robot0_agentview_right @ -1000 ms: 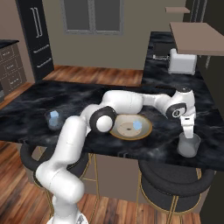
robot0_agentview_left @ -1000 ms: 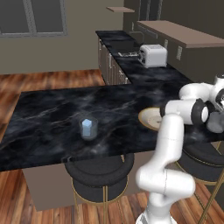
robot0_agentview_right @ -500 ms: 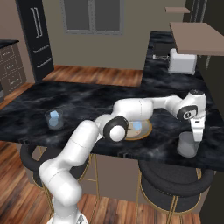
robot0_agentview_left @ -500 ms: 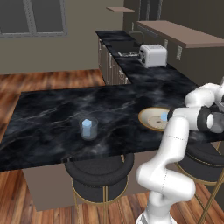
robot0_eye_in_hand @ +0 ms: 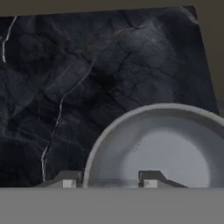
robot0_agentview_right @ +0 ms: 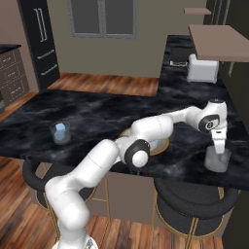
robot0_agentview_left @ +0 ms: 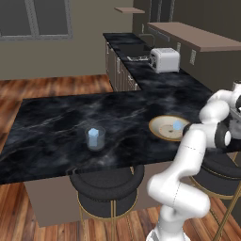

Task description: There are four ice cubes in the ice bowl. Place two ice cubes in each glass of water.

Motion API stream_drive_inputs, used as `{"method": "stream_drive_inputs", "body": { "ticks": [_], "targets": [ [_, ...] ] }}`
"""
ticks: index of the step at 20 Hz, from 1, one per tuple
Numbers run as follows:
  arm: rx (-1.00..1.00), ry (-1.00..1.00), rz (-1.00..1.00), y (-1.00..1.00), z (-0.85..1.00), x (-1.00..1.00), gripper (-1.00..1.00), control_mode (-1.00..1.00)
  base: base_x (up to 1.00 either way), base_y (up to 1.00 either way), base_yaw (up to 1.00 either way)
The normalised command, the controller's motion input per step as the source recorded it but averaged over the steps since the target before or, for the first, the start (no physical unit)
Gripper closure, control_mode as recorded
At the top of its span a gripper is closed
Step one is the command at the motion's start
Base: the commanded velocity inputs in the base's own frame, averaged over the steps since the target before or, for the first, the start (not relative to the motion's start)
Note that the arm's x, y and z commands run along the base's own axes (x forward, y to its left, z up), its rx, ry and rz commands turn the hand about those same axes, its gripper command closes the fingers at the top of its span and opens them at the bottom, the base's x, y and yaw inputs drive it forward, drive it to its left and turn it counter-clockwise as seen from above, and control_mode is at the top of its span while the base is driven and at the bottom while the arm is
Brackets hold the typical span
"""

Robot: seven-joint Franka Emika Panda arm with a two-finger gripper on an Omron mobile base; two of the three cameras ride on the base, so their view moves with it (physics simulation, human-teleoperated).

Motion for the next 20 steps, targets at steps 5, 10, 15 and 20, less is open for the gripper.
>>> {"method": "stream_drive_inputs", "body": {
  "ticks": [5,10,15,20],
  "targets": [
    [0.00,-0.05,-0.01,-0.21,0.03,-0.75,1.00,-1.00,0.00,0.00,0.00],
    [0.00,-0.08,-0.02,-0.17,0.03,-0.75,1.00,-1.00,0.00,0.00,0.00],
    [0.00,-0.01,-0.01,0.07,-0.05,-0.22,1.00,-1.00,0.00,0.00,0.00],
    [-0.05,0.00,-0.03,0.40,-0.34,0.18,1.00,-1.00,0.00,0.00,0.00]
  ]
}}
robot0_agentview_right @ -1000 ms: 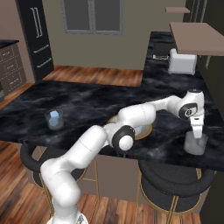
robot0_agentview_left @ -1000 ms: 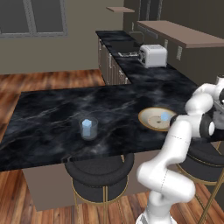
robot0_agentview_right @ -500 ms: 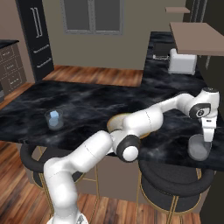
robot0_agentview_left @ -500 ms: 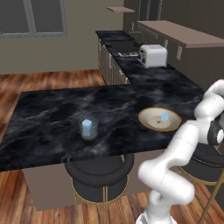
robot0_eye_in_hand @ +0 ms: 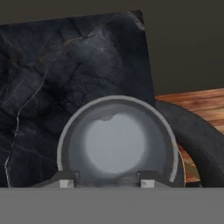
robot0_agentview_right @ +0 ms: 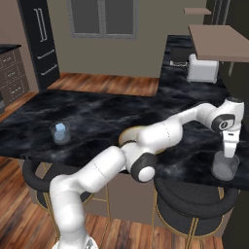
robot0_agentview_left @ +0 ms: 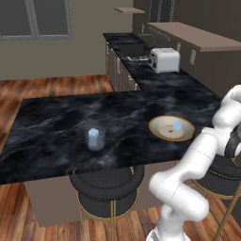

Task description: There are four ice cubes in the ice bowl. Place two ice cubes in each glass of water.

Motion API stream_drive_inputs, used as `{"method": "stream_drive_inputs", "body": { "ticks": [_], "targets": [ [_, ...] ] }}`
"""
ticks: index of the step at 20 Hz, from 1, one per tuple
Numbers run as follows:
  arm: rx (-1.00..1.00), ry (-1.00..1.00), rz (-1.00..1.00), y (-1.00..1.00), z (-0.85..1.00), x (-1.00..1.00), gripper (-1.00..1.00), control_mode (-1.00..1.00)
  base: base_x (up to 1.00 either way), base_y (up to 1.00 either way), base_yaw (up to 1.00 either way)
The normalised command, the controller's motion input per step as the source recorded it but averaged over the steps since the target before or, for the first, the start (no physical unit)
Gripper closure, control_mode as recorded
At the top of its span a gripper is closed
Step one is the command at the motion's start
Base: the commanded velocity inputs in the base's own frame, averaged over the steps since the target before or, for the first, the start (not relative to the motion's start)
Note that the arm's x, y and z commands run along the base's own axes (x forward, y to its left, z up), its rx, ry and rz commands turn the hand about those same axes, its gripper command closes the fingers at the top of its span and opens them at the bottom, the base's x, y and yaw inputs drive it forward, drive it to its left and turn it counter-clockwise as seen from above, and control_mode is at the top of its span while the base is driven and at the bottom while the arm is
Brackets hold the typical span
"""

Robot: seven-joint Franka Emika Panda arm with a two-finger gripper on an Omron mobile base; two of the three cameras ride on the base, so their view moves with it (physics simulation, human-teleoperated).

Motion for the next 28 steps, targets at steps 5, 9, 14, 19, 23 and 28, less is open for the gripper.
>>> {"method": "stream_drive_inputs", "body": {
  "ticks": [5,9,14,19,23,28],
  "targets": [
    [-0.04,0.00,-0.05,-0.02,-0.35,-0.17,1.00,-1.00,0.00,0.00,0.00],
    [0.00,-0.03,-0.07,-0.13,-0.16,-0.30,1.00,-1.00,0.00,0.00,0.00],
    [-0.01,-0.07,-0.03,0.21,-0.04,0.09,-1.00,-1.00,0.00,0.00,0.00],
    [0.00,-0.10,-0.01,0.06,0.00,0.13,-1.00,-1.00,0.00,0.00,0.00],
    [0.00,-0.12,-0.01,0.00,0.00,0.05,-1.00,-1.00,0.00,0.00,0.00],
    [0.00,-0.19,-0.01,0.00,0.11,0.01,-1.00,-1.00,0.00,0.00,0.00]
  ]
}}
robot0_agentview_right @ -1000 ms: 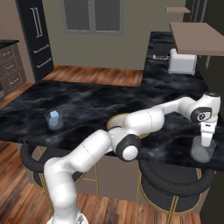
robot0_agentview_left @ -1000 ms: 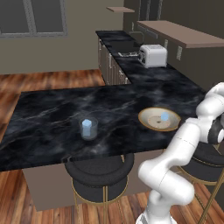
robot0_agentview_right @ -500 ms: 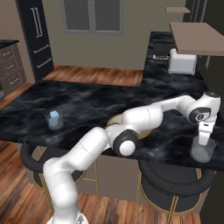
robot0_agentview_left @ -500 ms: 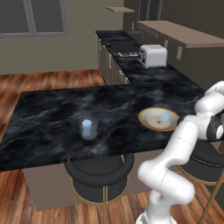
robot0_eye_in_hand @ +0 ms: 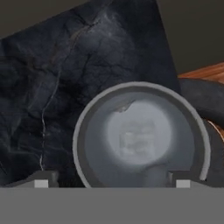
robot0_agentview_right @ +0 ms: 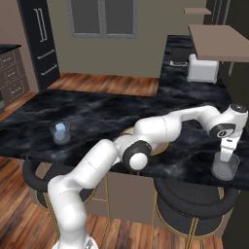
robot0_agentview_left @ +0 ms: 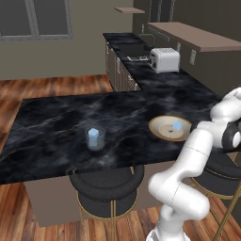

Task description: There are four ice cubes in the ice bowl. Place two ice cubes in each glass of water.

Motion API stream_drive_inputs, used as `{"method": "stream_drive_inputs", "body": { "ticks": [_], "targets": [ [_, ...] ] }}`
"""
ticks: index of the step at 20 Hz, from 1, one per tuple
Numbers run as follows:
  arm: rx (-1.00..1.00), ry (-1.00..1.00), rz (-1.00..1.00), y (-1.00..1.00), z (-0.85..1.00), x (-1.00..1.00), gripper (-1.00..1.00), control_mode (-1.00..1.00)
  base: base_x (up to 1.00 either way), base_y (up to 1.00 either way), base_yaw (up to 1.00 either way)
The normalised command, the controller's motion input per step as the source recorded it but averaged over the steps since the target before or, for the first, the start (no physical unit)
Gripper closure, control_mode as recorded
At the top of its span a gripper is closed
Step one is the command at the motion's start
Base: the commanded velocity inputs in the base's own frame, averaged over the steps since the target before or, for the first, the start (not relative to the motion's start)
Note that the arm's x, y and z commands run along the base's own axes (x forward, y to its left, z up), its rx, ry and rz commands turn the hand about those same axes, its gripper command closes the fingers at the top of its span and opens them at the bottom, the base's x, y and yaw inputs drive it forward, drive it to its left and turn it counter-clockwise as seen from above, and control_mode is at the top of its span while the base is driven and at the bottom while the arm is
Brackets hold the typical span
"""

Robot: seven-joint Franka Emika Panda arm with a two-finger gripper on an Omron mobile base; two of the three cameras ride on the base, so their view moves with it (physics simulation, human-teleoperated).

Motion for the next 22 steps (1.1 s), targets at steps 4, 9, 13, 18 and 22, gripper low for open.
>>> {"method": "stream_drive_inputs", "body": {
  "ticks": [4,9,13,18,22],
  "targets": [
    [-0.01,-0.30,0.00,0.00,0.95,-0.14,-1.00,-1.00,0.00,0.00,0.00],
    [-0.13,-0.12,0.20,0.56,0.79,-0.38,-1.00,-1.00,0.00,0.00,0.00],
    [-0.23,0.12,0.42,1.00,0.00,-0.38,-1.00,-1.00,0.00,0.00,0.00],
    [-0.19,0.24,0.42,1.00,-0.07,-0.14,-1.00,-1.00,0.00,0.00,0.00],
    [-0.11,0.02,0.49,1.00,-0.22,0.00,-1.00,-1.00,0.00,0.00,0.00]
  ]
}}
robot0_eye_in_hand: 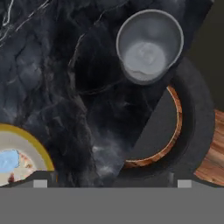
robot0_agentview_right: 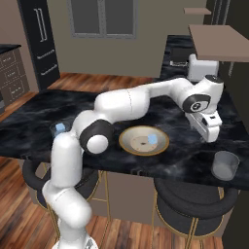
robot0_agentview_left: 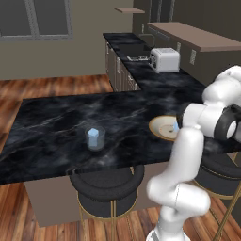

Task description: There are four ice cubes in the ice bowl. Place two ice cubes in each glass of water.

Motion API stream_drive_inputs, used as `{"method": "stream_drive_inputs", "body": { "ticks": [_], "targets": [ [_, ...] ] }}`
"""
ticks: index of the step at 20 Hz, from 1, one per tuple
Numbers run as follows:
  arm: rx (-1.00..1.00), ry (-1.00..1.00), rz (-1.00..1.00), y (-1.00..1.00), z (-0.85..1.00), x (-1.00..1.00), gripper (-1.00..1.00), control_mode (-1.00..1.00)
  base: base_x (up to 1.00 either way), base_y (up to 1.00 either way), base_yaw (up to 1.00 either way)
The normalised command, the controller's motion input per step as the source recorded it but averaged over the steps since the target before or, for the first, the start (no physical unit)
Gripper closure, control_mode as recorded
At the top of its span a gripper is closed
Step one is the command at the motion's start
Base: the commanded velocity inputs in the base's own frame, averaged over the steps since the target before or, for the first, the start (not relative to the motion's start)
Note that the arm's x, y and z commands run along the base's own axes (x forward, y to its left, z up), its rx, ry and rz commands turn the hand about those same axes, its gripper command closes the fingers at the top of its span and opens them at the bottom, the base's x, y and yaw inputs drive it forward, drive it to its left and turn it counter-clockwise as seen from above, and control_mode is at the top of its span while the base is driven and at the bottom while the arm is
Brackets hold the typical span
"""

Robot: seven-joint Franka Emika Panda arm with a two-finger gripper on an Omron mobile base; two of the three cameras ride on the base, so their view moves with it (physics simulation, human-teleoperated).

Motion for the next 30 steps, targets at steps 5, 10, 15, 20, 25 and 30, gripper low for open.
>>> {"method": "stream_drive_inputs", "body": {
  "ticks": [5,10,15,20,25,30],
  "targets": [
    [-0.09,0.00,0.63,1.00,-0.21,0.00,-1.00,-1.00,0.00,0.00,0.00],
    [-0.10,0.00,0.71,1.00,-0.02,0.00,-1.00,-1.00,0.00,0.00,0.00],
    [-0.05,-0.01,0.43,0.98,0.00,0.23,-1.00,-1.00,0.00,0.00,0.00],
    [0.00,-0.01,0.00,0.86,-0.04,0.54,-1.00,-1.00,0.00,0.00,0.00],
    [0.00,0.06,-0.20,0.47,-0.19,0.48,-1.00,-1.00,0.00,0.00,0.00],
    [0.00,0.17,-0.30,0.03,-0.29,0.29,-1.00,-1.00,0.00,0.00,0.00]
  ]
}}
